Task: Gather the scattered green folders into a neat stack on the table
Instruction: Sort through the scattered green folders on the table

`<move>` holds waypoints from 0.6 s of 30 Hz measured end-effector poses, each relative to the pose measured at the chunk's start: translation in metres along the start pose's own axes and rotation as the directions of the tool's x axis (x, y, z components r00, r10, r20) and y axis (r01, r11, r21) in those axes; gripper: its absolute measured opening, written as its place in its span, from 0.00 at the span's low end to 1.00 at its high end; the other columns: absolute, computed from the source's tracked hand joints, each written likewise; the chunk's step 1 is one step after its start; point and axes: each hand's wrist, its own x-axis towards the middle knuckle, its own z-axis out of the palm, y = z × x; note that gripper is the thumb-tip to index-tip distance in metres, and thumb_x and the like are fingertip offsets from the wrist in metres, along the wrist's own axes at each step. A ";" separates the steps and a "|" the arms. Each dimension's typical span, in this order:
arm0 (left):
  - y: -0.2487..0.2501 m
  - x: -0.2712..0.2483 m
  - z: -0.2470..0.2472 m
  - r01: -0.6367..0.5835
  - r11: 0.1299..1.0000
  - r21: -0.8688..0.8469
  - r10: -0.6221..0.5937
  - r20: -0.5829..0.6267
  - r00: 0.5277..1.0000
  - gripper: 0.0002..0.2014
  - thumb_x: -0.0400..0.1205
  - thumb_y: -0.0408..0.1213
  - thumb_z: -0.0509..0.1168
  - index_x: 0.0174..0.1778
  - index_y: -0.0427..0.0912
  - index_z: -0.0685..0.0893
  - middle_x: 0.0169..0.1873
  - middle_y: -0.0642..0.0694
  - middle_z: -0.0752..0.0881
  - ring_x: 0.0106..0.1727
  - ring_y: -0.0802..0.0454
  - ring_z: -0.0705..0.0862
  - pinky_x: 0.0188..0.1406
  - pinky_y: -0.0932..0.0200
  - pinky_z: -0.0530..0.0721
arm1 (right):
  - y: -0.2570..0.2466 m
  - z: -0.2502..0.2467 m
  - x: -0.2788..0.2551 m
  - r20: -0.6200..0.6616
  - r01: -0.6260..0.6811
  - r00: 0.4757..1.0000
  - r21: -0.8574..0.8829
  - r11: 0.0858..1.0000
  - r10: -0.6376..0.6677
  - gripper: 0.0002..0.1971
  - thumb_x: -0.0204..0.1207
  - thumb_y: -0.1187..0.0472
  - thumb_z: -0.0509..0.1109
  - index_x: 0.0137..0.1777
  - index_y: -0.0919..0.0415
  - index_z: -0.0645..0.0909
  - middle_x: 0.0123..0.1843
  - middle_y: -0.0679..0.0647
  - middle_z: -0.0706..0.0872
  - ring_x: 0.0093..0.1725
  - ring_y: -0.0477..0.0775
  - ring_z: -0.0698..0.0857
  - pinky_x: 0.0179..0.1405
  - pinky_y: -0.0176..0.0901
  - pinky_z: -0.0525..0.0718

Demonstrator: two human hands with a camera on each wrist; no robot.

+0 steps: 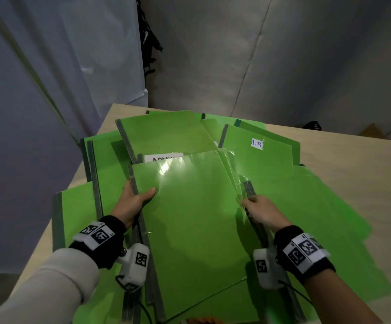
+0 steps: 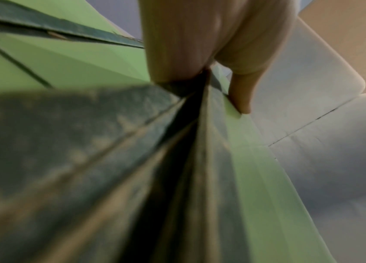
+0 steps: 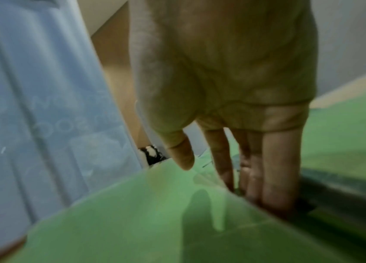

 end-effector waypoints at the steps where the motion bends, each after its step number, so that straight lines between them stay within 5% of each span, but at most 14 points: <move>1: 0.001 -0.001 0.001 -0.013 1.000 0.001 0.013 0.009 1.000 0.30 0.78 0.23 0.64 0.76 0.39 0.64 0.71 0.37 0.76 0.68 0.40 0.78 0.73 0.43 0.73 | -0.001 0.002 -0.001 0.004 -0.019 1.000 0.041 0.999 0.019 0.18 0.82 0.53 0.59 0.60 0.68 0.77 0.60 0.70 0.83 0.55 0.63 0.84 0.61 0.56 0.81; 4: 0.003 -0.002 0.003 -0.035 0.999 0.011 0.034 0.039 0.999 0.32 0.79 0.25 0.64 0.78 0.40 0.60 0.75 0.37 0.72 0.71 0.42 0.75 0.74 0.45 0.70 | -0.004 0.009 -0.003 -0.008 -0.060 0.998 0.211 0.976 0.063 0.30 0.77 0.47 0.65 0.71 0.68 0.70 0.67 0.65 0.79 0.60 0.59 0.79 0.63 0.55 0.76; 8: 0.000 -0.004 0.011 -0.047 0.999 0.028 0.045 0.068 0.997 0.34 0.78 0.23 0.66 0.78 0.40 0.59 0.76 0.39 0.70 0.68 0.44 0.75 0.71 0.50 0.71 | -0.007 0.015 -0.004 0.022 -0.113 0.993 0.298 0.948 0.112 0.49 0.69 0.41 0.72 0.81 0.64 0.53 0.82 0.64 0.61 0.79 0.65 0.65 0.74 0.61 0.67; 10: 0.000 -0.006 0.012 -0.057 0.998 0.021 0.056 0.049 0.997 0.38 0.77 0.23 0.66 0.81 0.39 0.54 0.76 0.44 0.67 0.71 0.44 0.72 0.72 0.50 0.69 | -0.008 0.017 -0.002 0.034 -0.107 0.994 0.338 0.935 0.101 0.50 0.69 0.43 0.73 0.82 0.63 0.50 0.83 0.64 0.58 0.81 0.65 0.63 0.75 0.61 0.66; 14: 0.000 -0.003 0.002 -0.064 0.997 -0.049 0.065 0.001 0.998 0.51 0.73 0.24 0.71 0.83 0.48 0.44 0.83 0.36 0.53 0.81 0.36 0.61 0.79 0.37 0.61 | -0.013 0.019 -0.002 0.030 -0.059 0.998 0.407 0.912 0.052 0.50 0.69 0.47 0.74 0.83 0.59 0.48 0.84 0.62 0.56 0.81 0.65 0.62 0.76 0.63 0.63; 18: 0.013 -0.014 0.000 -0.151 0.979 -0.139 0.145 -0.046 0.988 0.54 0.68 0.24 0.73 0.82 0.59 0.47 0.81 0.37 0.61 0.76 0.36 0.69 0.74 0.33 0.69 | -0.023 0.011 -0.007 -0.024 0.024 1.000 0.470 0.883 -0.015 0.49 0.69 0.54 0.75 0.83 0.57 0.48 0.85 0.62 0.55 0.81 0.66 0.62 0.76 0.65 0.62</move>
